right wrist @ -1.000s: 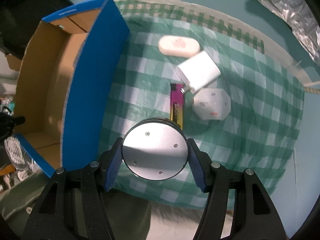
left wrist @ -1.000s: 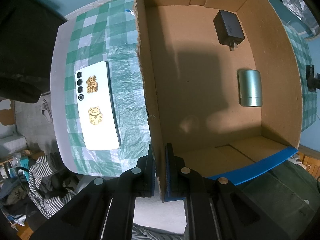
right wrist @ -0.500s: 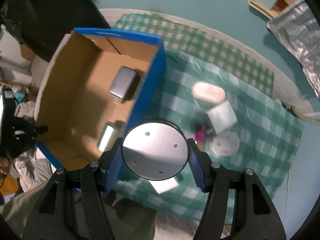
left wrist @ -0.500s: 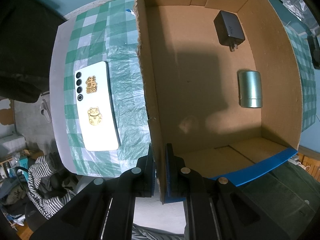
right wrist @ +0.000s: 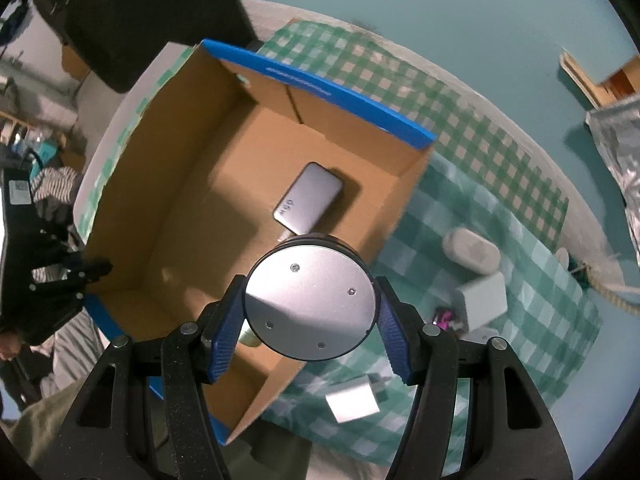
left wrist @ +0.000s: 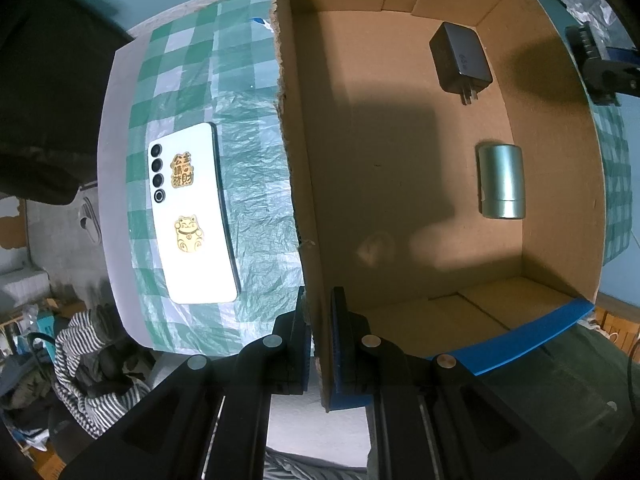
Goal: Organize rigid objects
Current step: 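Lift the puck with the right gripper and carry it over the box, then lower the puck into the box and open the right gripper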
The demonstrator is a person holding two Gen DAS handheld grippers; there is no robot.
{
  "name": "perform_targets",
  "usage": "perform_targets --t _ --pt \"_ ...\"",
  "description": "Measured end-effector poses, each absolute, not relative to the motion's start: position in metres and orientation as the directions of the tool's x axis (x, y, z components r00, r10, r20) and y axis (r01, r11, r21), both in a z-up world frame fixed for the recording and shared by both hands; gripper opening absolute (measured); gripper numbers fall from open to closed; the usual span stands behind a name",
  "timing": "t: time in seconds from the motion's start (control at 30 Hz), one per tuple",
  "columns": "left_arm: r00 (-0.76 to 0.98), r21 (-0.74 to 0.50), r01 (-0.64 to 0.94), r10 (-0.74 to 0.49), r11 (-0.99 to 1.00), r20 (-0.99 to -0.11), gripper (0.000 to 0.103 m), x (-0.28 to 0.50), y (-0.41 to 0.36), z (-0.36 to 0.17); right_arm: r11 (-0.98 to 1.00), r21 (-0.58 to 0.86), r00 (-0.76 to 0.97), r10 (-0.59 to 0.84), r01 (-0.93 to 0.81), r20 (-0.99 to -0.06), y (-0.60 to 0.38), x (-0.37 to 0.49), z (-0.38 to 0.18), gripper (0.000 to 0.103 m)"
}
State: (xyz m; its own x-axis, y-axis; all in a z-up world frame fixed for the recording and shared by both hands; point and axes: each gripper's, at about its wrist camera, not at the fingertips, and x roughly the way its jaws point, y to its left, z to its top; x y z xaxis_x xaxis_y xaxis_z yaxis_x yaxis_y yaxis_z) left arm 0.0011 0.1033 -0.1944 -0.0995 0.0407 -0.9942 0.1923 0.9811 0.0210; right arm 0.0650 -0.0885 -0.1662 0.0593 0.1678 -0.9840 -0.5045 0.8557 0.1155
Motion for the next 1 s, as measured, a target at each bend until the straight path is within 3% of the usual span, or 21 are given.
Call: perform_targets --t 1.0 --pt "-0.103 0.015 0.160 0.032 0.987 -0.994 0.009 0.001 0.107 -0.195 0.824 0.055 0.013 0.076 -0.564 -0.997 -0.062 0.069 -0.205 0.065"
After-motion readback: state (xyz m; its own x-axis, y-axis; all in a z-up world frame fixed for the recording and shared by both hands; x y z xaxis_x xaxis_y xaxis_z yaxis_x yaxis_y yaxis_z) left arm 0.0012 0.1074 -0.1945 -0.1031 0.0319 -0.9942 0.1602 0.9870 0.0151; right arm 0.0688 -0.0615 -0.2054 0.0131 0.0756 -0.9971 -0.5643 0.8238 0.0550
